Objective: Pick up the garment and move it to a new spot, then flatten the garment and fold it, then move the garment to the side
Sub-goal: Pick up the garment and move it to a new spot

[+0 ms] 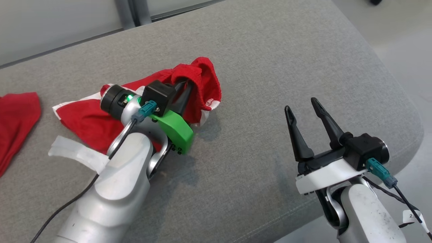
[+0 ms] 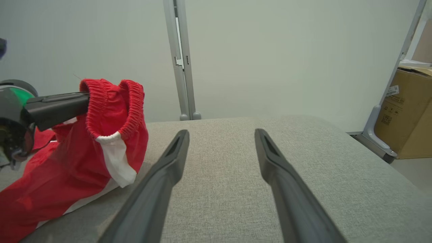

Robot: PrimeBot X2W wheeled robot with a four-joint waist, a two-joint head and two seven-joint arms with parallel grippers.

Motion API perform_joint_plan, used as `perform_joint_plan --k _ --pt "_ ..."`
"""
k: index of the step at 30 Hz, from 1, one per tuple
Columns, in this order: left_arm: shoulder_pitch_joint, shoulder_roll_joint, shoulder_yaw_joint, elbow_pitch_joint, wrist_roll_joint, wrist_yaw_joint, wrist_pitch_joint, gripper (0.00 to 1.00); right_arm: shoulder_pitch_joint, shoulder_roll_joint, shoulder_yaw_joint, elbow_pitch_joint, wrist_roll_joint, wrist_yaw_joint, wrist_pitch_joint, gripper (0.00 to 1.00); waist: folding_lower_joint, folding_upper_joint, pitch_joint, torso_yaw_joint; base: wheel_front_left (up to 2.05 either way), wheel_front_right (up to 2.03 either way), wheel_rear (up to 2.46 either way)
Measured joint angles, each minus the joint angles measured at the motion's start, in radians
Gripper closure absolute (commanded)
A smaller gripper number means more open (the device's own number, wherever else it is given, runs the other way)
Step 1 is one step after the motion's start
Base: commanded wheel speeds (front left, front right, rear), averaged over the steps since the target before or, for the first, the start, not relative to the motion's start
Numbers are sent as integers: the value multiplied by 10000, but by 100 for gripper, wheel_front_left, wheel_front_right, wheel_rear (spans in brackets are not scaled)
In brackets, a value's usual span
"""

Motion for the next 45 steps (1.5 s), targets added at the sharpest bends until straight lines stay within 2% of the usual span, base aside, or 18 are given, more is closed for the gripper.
perform_joint_plan --k 11,13,15,16,25,34,40,45 --pt "-492 17 -619 1080 299 -44 316 100 -284 40 523 79 529 6 0 0 0 0 544 -1151 0 0 0" --pt "-609 36 -825 1181 280 -59 332 59 -290 52 522 79 560 -44 0 0 0 0 648 -1297 0 0 0" --pt "-695 35 -882 1243 249 -81 330 3 -318 52 562 79 619 -92 0 0 0 0 748 -1389 0 0 0" --pt "-719 36 -880 1289 178 -81 322 0 -359 52 593 81 621 -92 0 0 0 0 787 -1422 0 0 0" --pt "-1015 44 -1156 1417 -527 -82 -127 0 -438 75 481 318 631 -182 0 0 0 0 800 -1164 0 0 0" --pt "-1069 46 -2320 1808 -880 -176 134 0 -609 73 426 746 320 -75 0 0 0 0 496 -373 0 0 0" --pt "-1070 44 -2470 1724 -1241 -176 115 0 -608 38 368 897 245 2 0 0 0 0 200 189 0 0 0" --pt "-1067 38 -2564 1459 -1695 -176 -153 0 -601 -282 178 1160 146 96 0 0 0 0 -37 630 0 0 0"
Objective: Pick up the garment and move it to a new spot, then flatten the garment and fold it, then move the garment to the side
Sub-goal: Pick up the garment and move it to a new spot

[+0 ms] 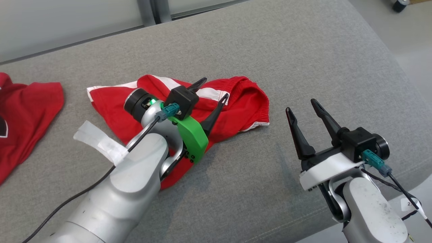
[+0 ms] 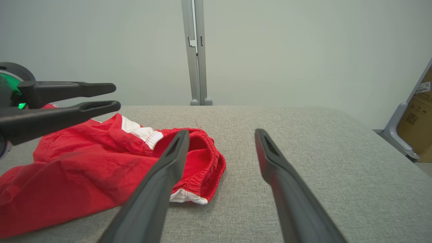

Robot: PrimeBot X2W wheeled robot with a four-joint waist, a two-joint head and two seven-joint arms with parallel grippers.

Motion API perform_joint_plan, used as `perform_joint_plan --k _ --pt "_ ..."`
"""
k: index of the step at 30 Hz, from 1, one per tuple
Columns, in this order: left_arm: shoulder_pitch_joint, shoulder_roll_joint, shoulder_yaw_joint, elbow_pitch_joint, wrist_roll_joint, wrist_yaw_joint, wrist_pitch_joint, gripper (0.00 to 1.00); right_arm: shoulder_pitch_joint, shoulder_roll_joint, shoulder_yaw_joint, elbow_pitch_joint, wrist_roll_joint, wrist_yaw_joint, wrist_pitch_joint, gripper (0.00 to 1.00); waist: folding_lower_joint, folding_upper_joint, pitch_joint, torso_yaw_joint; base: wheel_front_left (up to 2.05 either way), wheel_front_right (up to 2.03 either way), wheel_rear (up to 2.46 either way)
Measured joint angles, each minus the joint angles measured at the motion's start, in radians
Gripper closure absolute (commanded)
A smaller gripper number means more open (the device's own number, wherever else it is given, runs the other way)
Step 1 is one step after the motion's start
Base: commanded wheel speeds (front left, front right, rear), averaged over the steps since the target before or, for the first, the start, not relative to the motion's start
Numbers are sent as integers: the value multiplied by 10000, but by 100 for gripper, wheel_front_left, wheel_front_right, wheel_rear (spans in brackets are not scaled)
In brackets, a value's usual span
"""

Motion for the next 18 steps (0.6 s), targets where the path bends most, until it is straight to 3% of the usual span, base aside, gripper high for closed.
perform_joint_plan --k 10,18 --pt "883 2 84 -366 -639 100 -449 0 37 -1120 54 1467 -391 339 -2 0 0 0 -441 1009 0 0 0" --pt "1778 2 316 -732 -938 387 -616 0 38 -1536 228 2571 -424 533 151 0 0 0 -740 1979 0 0 0"
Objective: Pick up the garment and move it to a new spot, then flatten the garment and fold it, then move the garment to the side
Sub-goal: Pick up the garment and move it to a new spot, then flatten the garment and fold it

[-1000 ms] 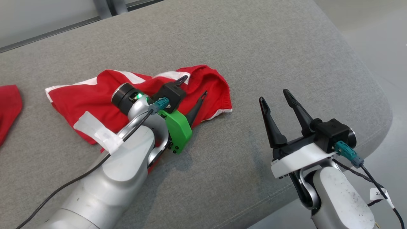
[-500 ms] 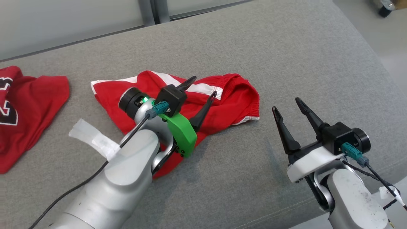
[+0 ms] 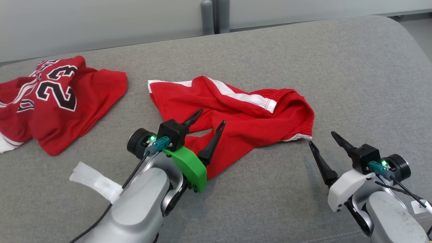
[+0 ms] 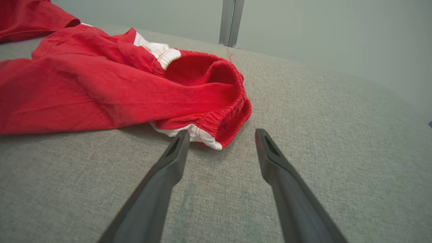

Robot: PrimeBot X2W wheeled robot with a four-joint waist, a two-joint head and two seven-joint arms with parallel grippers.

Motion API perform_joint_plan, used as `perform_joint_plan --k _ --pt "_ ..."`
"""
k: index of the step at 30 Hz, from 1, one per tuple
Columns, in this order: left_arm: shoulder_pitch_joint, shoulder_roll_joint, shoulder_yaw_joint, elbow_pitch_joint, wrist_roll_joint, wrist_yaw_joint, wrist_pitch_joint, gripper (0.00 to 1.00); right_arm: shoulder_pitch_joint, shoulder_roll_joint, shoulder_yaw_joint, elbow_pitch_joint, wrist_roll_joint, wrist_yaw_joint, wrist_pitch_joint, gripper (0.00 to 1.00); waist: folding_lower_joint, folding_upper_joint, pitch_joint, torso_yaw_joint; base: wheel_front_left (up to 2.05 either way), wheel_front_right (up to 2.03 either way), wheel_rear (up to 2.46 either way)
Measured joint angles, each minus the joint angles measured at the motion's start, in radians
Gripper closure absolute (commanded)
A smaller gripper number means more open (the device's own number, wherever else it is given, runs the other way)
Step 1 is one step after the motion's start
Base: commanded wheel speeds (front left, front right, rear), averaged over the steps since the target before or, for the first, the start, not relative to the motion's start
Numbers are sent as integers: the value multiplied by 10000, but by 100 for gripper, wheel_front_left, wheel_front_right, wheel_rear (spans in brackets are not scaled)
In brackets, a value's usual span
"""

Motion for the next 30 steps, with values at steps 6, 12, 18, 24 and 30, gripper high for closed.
perform_joint_plan --k 6,12,18,24,30 --pt "705 8 251 -303 -188 253 -54 0 -11 0 12 495 44 17 38 0 0 0 -175 706 0 0 0" --pt "1577 123 1058 -796 -345 780 -54 0 -485 677 -50 510 577 94 23 0 0 0 -339 1210 0 0 0" --pt "1757 157 1430 -1687 -242 945 -56 0 -943 1039 -685 846 1473 117 -2 0 0 0 -271 1451 0 0 0" --pt "2026 382 1772 -2366 -19 1091 -58 0 -1107 1141 -1158 1509 2130 119 244 0 0 0 -176 1819 0 0 0" --pt "2338 477 1990 -2847 128 1126 -84 0 -1390 1200 -1427 2013 2681 173 368 0 0 0 -95 2215 0 0 0"
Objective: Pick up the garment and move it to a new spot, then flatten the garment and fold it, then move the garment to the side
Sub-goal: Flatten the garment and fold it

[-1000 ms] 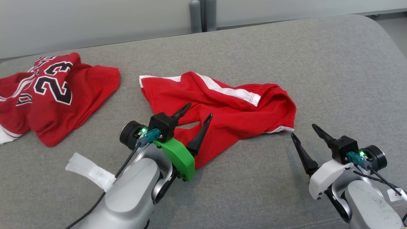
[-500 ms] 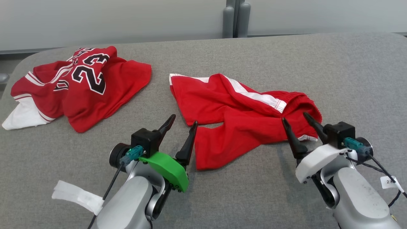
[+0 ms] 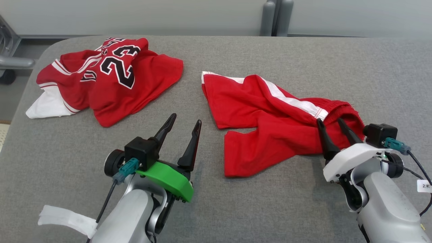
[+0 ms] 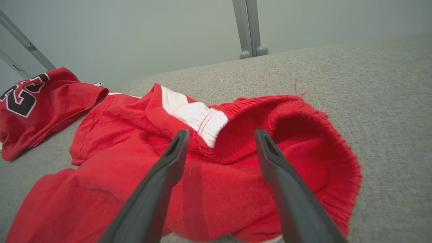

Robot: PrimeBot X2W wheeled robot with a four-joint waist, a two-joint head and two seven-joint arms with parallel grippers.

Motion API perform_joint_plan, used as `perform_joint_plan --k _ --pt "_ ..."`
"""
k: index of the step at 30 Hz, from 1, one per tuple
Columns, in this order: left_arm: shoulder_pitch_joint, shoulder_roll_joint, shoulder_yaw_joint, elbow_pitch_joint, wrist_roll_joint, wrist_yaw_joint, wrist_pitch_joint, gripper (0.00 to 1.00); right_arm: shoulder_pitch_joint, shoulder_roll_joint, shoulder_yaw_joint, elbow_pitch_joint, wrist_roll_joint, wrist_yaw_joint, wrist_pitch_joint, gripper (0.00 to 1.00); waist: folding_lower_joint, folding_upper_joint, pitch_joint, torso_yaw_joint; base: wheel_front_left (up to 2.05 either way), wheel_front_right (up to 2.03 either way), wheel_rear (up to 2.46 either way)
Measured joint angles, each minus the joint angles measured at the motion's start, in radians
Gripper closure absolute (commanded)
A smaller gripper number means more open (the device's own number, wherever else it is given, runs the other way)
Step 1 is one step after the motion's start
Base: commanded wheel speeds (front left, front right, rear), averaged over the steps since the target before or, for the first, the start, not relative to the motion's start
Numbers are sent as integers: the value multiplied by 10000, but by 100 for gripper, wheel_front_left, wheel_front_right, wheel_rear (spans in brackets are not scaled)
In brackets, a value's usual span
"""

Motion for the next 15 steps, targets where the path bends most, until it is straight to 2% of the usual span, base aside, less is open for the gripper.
perform_joint_plan --k 13,15 --pt "745 247 309 -516 178 79 -2 0 -531 205 -192 769 796 35 236 0 0 0 67 373 0 0 0" --pt "808 249 326 -612 205 79 0 0 -550 203 -192 869 857 35 240 6 0 0 69 394 0 0 0"
